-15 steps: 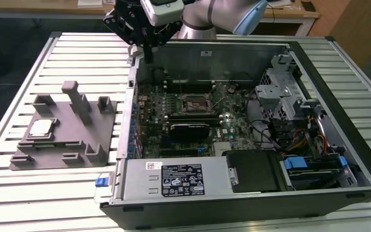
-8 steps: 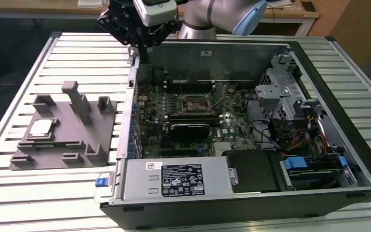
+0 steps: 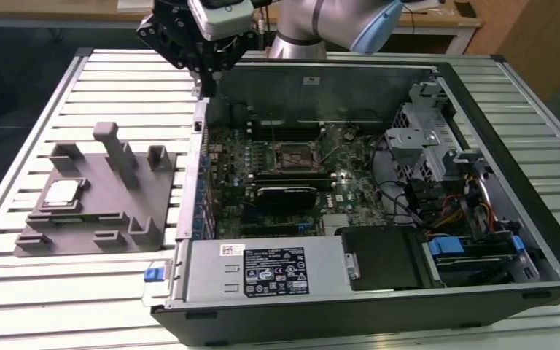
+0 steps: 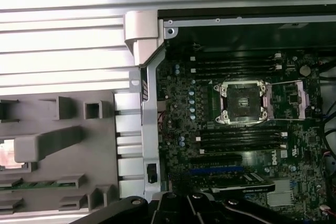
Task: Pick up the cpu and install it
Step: 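Reach for the cpu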
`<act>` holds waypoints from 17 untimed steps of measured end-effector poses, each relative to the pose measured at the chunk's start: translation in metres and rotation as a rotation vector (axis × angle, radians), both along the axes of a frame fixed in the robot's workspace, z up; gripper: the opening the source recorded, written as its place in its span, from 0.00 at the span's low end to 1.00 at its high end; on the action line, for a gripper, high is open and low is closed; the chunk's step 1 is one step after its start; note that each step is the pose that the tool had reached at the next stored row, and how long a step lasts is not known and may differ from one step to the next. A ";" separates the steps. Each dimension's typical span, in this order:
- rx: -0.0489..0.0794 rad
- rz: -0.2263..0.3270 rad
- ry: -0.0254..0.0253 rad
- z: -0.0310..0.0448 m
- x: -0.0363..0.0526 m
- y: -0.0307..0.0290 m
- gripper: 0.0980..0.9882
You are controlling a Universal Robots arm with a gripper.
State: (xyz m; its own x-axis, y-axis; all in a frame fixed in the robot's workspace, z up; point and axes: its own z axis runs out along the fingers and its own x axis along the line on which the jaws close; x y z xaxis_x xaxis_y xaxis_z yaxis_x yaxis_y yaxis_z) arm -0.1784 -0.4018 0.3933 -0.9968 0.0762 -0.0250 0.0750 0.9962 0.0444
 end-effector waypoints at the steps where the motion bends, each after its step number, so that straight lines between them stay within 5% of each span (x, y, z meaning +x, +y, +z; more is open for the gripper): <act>1: 0.000 0.000 0.0001 0.0000 -0.0011 -0.0001 0.01; 17: 0.000 0.000 0.0000 0.0000 -0.0190 -0.0017 0.01</act>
